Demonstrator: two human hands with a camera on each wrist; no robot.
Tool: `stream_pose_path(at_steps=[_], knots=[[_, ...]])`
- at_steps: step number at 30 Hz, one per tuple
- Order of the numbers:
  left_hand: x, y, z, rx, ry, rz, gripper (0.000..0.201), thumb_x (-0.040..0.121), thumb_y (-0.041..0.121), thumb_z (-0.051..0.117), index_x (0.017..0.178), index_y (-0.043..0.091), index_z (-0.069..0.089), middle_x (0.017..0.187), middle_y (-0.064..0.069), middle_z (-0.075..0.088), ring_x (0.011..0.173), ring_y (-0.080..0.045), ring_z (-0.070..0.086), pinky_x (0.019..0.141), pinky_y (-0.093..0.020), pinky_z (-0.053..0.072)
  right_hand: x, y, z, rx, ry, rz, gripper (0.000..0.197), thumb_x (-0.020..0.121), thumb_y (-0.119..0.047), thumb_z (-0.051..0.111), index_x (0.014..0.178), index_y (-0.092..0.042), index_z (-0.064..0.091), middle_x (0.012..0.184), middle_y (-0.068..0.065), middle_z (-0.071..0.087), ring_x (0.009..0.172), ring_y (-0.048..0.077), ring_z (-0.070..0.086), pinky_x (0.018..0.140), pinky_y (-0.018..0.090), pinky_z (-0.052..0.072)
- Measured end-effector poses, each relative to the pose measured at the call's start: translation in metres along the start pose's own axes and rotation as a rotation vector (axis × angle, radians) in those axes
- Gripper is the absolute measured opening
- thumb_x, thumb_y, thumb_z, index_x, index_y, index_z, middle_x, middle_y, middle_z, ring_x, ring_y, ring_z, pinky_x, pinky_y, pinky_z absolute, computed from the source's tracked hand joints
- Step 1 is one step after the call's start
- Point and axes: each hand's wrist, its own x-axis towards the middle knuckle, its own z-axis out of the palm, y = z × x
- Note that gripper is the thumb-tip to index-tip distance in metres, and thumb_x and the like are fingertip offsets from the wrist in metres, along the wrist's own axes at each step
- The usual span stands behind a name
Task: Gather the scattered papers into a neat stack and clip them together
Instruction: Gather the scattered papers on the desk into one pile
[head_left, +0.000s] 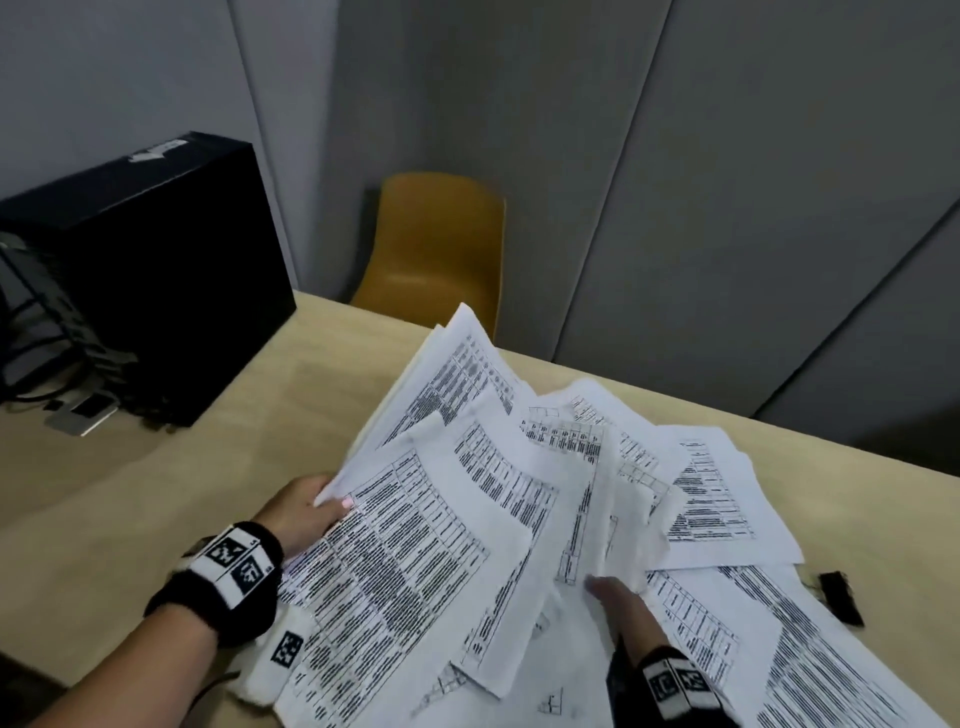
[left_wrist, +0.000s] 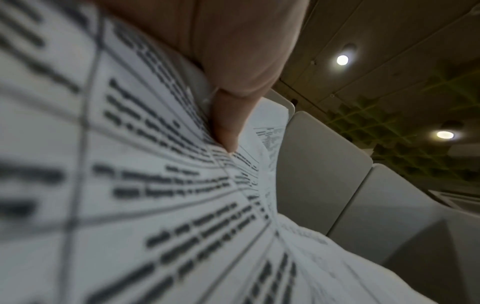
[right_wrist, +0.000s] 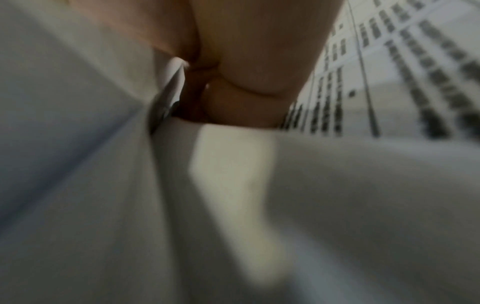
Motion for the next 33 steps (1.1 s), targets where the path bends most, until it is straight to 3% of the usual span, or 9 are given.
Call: stream_pose_path(at_steps=[2, 4, 6, 8, 13, 18, 27, 31, 33], knots=[[0.006, -0.004, 0.004, 0.008, -0.037, 0.002, 0.032, 0.090, 0.018, 0.055, 0.121, 0.008, 0.057, 0.109, -0.008, 0.066, 0.102, -0.027, 0.060, 0.096, -0.041, 0.045, -0.007, -0.002, 0.001, 0.070, -0.080, 0.049, 0.076, 0.058, -0.058, 0.067, 0.124, -0.020, 0.056, 0.134, 0.001, 0.050, 0.135, 0.029, 0.037, 0.114, 0.045, 0.023], [0.009, -0.002, 0.012, -0.036, -0.031, 0.003, 0.030, 0.090, 0.016, 0.057, 0.119, 0.009, 0.057, 0.105, -0.006, 0.066, 0.097, -0.024, 0.059, 0.090, -0.035, 0.045, -0.014, -0.006, 0.000, 0.083, -0.201, 0.002, 0.087, 0.059, -0.058, 0.071, 0.133, -0.018, 0.048, 0.137, -0.002, 0.050, 0.135, 0.020, 0.038, 0.114, 0.042, 0.024], [0.012, 0.001, 0.026, -0.087, -0.007, -0.001, 0.031, 0.089, 0.013, 0.057, 0.119, 0.007, 0.057, 0.103, -0.007, 0.065, 0.091, -0.023, 0.059, 0.083, -0.031, 0.044, -0.016, -0.009, -0.003, -0.027, -0.212, -0.090, 0.103, 0.031, -0.054, 0.085, 0.119, -0.007, 0.058, 0.102, 0.001, 0.073, 0.098, 0.014, 0.067, 0.084, 0.029, 0.053], [0.015, 0.004, 0.041, -0.111, 0.044, 0.001, 0.035, 0.088, 0.012, 0.058, 0.122, 0.008, 0.054, 0.111, -0.010, 0.065, 0.093, -0.023, 0.058, 0.085, -0.031, 0.045, -0.013, -0.007, -0.003, -0.093, -0.119, -0.136, 0.091, 0.029, -0.033, 0.088, 0.109, -0.001, 0.061, 0.072, 0.001, 0.075, 0.069, 0.018, 0.072, 0.057, 0.026, 0.055], [0.014, 0.002, 0.075, -0.048, 0.126, -0.038, 0.065, 0.085, 0.020, 0.061, 0.141, 0.017, 0.027, 0.126, -0.010, 0.055, 0.107, -0.030, 0.056, 0.084, -0.028, 0.043, -0.008, 0.002, -0.002, -0.225, -0.017, -0.138, 0.108, 0.011, -0.051, 0.090, 0.107, -0.007, 0.063, 0.091, 0.015, 0.073, 0.081, 0.032, 0.070, 0.073, 0.042, 0.056], [0.012, -0.014, 0.079, 0.050, 0.285, -0.094, 0.082, 0.077, 0.021, 0.068, 0.144, 0.022, 0.021, 0.133, -0.019, 0.044, 0.118, -0.037, 0.045, 0.100, -0.045, 0.040, -0.015, 0.001, -0.003, -0.249, -0.021, -0.137, 0.084, 0.035, -0.026, 0.091, 0.108, -0.002, 0.059, 0.089, 0.013, 0.070, 0.079, 0.027, 0.067, 0.070, 0.036, 0.055], [-0.009, -0.016, 0.101, 0.366, 0.010, -0.051, 0.075, 0.087, 0.038, 0.054, 0.147, 0.032, 0.008, 0.156, -0.011, -0.014, 0.144, -0.031, -0.009, 0.117, -0.040, 0.008, -0.034, 0.000, 0.017, -0.042, -0.229, -0.130, 0.082, 0.056, -0.050, 0.079, 0.124, -0.014, 0.050, 0.101, -0.005, 0.059, 0.087, 0.017, 0.058, 0.092, 0.035, 0.043], [-0.009, -0.022, 0.098, 0.357, -0.063, 0.011, 0.076, 0.085, 0.041, 0.055, 0.147, 0.032, 0.013, 0.158, -0.009, -0.010, 0.145, -0.030, -0.005, 0.117, -0.039, 0.010, -0.039, 0.004, 0.019, -0.109, -0.219, -0.196, 0.114, 0.035, -0.076, 0.071, 0.127, -0.012, 0.049, 0.119, 0.006, 0.063, 0.105, 0.023, 0.061, 0.087, 0.038, 0.050], [-0.005, -0.027, 0.094, 0.349, -0.023, 0.025, 0.076, 0.080, 0.044, 0.056, 0.146, 0.029, 0.021, 0.158, -0.007, 0.000, 0.144, -0.030, 0.002, 0.117, -0.039, 0.012, -0.042, -0.003, 0.016, 0.009, -0.251, -0.157, 0.096, 0.065, -0.071, 0.056, 0.141, -0.017, 0.033, 0.147, 0.007, 0.038, 0.134, 0.025, 0.039, 0.108, 0.043, 0.031]])
